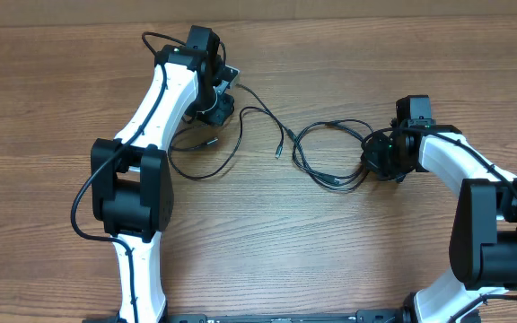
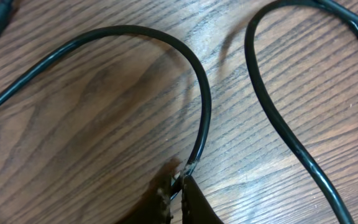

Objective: Untangle cables

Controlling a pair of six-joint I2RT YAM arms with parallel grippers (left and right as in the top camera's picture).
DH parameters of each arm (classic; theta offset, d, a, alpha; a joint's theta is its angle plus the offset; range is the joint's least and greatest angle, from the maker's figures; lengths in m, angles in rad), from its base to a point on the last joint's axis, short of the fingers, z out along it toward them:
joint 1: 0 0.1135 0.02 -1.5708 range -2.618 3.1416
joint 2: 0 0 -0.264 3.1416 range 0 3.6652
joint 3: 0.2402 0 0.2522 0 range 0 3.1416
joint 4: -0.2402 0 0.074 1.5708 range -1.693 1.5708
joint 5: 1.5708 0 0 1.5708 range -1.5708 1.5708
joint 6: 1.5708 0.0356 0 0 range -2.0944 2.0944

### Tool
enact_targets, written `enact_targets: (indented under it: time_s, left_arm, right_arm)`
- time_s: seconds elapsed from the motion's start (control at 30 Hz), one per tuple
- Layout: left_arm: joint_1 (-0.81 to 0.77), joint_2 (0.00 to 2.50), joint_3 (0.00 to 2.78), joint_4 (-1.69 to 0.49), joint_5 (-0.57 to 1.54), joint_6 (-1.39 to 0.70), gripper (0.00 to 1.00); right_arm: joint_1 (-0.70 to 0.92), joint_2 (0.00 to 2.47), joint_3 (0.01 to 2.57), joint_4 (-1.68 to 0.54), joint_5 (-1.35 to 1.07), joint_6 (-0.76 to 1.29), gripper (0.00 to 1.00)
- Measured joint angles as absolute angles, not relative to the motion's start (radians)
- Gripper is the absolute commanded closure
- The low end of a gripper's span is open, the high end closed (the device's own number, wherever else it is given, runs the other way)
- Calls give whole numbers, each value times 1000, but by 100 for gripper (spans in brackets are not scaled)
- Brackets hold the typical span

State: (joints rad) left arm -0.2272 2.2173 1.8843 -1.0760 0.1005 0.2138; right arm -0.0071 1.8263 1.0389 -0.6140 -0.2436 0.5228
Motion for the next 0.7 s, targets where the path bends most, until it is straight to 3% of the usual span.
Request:
enact_targets:
  time_s: [0.17,0.4,0.6,0.7]
  left_arm:
    - [-227,2217,1884,-1075,106,219,54]
    - [-226,2217,1890,-1095,109,217,51]
    - [-206,2217,2030,-1187,172,217,40]
    - [-197,2217,2088,-1198,231,218,30]
  right_arm:
    - [-7,1826,1039,-614,-243,523,93]
    - [-7,1826,1039,-614,-243,523,93]
    - [-7,1826,1039,-614,-244,523,92]
    - [-7,1826,1039,-613,-244,523,92]
